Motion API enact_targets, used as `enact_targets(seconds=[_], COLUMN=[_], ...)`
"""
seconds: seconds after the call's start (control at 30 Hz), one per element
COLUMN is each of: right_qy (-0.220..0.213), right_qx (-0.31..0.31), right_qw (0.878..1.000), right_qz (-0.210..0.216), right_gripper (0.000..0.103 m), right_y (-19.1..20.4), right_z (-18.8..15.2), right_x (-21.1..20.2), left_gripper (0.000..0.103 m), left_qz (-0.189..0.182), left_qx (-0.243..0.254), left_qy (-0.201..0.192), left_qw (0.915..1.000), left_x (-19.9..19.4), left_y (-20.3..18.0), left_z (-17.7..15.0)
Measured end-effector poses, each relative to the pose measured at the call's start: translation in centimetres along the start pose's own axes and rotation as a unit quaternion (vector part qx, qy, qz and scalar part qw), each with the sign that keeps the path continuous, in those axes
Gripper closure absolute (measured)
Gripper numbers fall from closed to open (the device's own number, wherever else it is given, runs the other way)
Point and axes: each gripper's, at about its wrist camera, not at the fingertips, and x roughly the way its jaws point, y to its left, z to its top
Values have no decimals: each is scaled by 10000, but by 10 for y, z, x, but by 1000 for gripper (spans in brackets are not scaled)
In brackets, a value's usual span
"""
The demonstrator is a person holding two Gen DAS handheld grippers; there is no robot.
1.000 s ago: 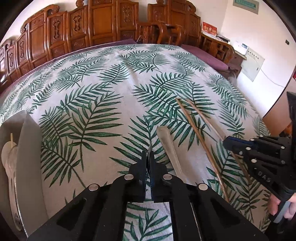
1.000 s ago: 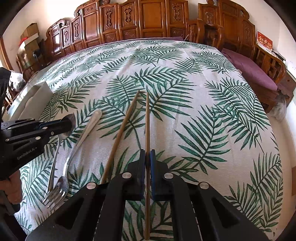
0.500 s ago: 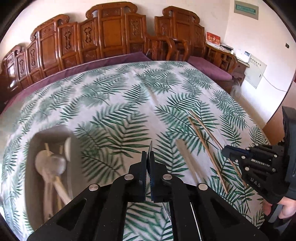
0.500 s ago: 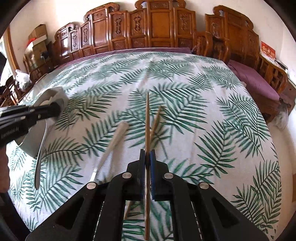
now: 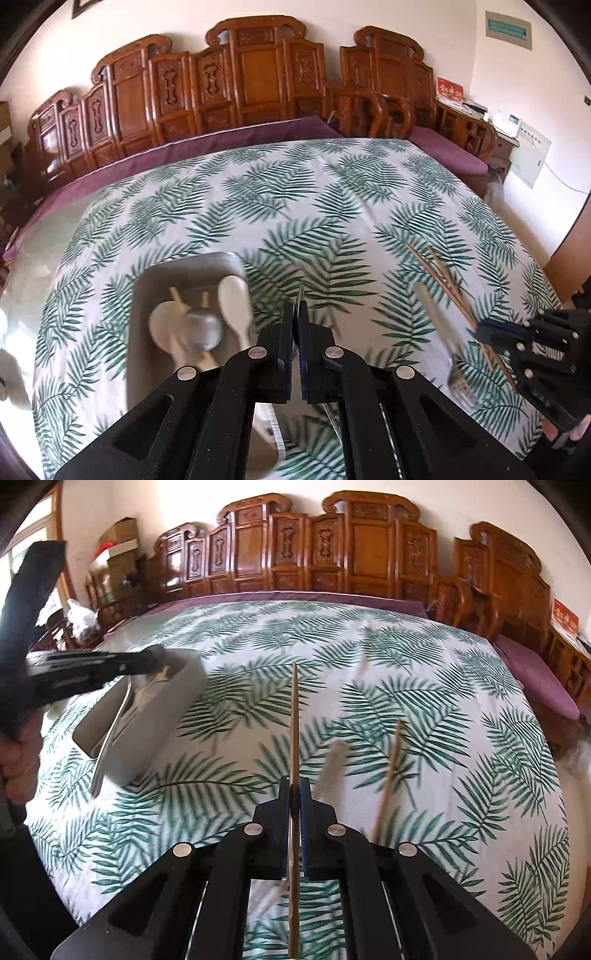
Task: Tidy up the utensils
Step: 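Lower the fork into the tray and open the left tool while the right tool holds the chopstick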
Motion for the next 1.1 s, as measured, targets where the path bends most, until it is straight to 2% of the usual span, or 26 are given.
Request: enact_targets(seconds=[0.33, 0.6, 0.9, 1.1], right_qy=[-72, 38, 38, -27], right_qx=[-135, -342, -310, -344], right_qw=[9997, 9989, 9988, 9989], right_qz=[199, 328, 372, 318], right_gripper=[97, 97, 97, 97], right_y=[31, 51, 59, 69], right_z=[0, -3, -3, 5], right_x=[-5, 4, 5, 2], left_gripper=[101, 101, 101, 101], left_qz=[205, 365, 488, 472], left_qx=[-393, -663, -526, -541], left_qy=[-40, 7, 399, 457], left_qw=[9990, 9971, 9966, 9964], left_x=[7, 17, 41, 43], left_y=[54, 93, 95, 95], left_z=[-8, -9, -24, -27])
